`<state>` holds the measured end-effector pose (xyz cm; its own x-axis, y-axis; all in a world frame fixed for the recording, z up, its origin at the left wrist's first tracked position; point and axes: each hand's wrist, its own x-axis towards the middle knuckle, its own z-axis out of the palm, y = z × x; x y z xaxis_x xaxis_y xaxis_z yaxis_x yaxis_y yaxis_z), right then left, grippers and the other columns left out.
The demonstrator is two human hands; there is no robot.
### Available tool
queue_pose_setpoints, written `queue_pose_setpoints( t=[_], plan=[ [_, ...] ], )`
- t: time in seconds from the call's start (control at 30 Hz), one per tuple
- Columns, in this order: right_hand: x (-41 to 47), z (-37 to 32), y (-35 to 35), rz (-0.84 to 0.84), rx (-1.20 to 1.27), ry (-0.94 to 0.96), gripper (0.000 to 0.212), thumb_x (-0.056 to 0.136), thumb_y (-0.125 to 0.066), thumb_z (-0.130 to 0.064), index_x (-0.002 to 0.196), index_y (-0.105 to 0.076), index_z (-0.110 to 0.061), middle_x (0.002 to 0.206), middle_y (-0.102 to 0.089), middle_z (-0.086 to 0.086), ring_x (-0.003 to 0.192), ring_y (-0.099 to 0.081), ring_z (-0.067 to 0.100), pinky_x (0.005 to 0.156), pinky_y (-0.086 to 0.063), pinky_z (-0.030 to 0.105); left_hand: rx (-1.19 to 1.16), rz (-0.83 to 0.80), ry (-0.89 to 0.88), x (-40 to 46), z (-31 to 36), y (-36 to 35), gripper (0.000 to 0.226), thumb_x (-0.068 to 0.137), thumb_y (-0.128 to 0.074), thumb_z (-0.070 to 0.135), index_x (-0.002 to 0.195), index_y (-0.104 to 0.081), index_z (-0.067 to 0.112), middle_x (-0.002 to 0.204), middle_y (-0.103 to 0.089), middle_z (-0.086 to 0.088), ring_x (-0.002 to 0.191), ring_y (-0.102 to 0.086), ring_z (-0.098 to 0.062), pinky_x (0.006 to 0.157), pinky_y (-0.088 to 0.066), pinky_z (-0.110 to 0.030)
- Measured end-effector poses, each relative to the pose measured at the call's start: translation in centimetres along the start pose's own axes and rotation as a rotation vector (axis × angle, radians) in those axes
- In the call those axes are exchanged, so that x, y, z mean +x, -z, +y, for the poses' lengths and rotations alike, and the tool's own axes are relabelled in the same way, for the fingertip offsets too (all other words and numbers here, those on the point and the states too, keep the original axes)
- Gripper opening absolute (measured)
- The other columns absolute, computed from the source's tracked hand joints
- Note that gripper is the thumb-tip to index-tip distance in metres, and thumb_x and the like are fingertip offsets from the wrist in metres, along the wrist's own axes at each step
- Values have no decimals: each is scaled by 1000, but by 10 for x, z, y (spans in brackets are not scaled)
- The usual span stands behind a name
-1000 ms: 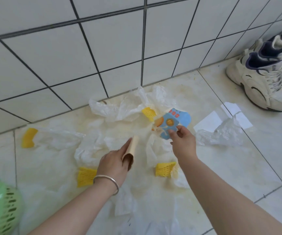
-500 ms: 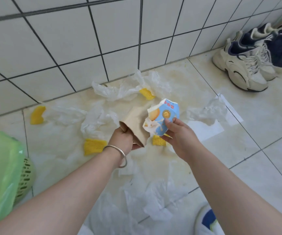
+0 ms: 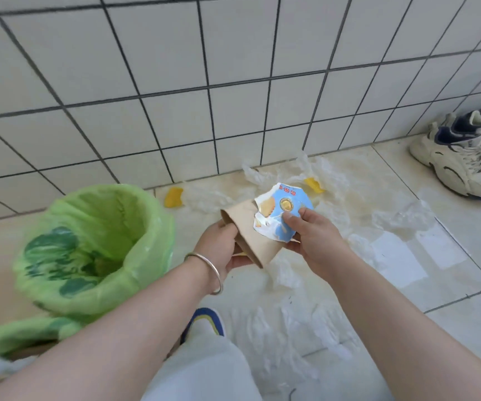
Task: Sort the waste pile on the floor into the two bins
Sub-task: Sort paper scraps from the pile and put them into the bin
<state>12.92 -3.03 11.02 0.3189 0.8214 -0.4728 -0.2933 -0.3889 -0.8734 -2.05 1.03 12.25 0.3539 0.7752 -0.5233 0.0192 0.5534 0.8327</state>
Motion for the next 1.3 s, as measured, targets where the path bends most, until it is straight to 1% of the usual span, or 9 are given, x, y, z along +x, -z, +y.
queue_pose_setpoints(
  t=[0.27,0.4,0.53,0.67,0.83,0.9,0.97,1.17,1.3],
  plan=[
    [-92,-25,-118,79,-208,99,22,92,-55,-18,113,-59,-10,112,-67,9,99,-66,28,87,-56,44,-253,16,-83,-115,32,92,51,94,-27,56,109,-64,24,103,-70,-1,88,-64,-21,68,-54,-34],
    [-145,-25,-171,11,-257,116,13,94,-53,-10,102,-61,-15,97,-65,4,79,-63,16,71,-55,30,-63,144,-142,-169,37,137,14,93,-53,26,100,-63,20,93,-69,-4,75,-63,-17,58,-53,-28],
    [-180,-19,-220,-49,-391,106,16,92,-56,-12,82,-57,-24,98,-65,6,83,-62,21,86,-56,45,-2,204,-180,-209,37,185,11,93,-54,12,89,-62,20,86,-67,-5,73,-62,-20,63,-54,-32],
    [-196,-2,-260,-124,-545,67,18,92,-56,-17,109,-56,-12,110,-62,11,97,-64,30,90,-54,49,106,267,-157,-230,27,233,10,94,-52,15,96,-60,20,87,-66,-6,74,-63,-24,53,-52,-26],
    [-190,45,-290,-210,-801,-24,42,90,-59,-24,127,-49,-6,110,-54,10,108,-60,32,93,-51,48,306,296,-4,-226,-10,282,20,92,-56,18,111,-61,15,104,-68,-8,92,-66,-26,85,-54,-39],
    [-183,69,-292,-291,-922,-54,32,90,-57,-23,114,-55,-3,96,-56,13,93,-62,27,88,-53,45,455,300,49,-222,-30,294,27,87,-59,20,114,-61,18,106,-68,-3,98,-64,-24,86,-52,-33],
    [-178,90,-292,-375,-1095,-42,17,90,-56,-24,81,-53,-10,77,-48,5,68,-49,17,62,-46,29,609,292,104,-219,-50,302,32,81,-62,24,113,-59,25,96,-65,5,89,-61,-17,69,-47,-25],
    [-175,126,-297,-501,-1844,427,37,98,-36,-44,104,-58,-14,100,-64,8,88,-61,27,60,-34,28,915,370,223,-203,-85,315,45,76,-65,35,119,-51,28,90,-60,7,79,-56,-18,67,-40,-21],
    [-172,147,-298,-800,-2210,633,27,95,-40,-7,108,-63,-12,101,-67,4,89,-65,24,46,-25,23,1266,328,335,-187,-95,310,49,84,-60,28,129,-46,17,130,-51,-6,112,-57,-27,87,-47,-33]
  ],
)
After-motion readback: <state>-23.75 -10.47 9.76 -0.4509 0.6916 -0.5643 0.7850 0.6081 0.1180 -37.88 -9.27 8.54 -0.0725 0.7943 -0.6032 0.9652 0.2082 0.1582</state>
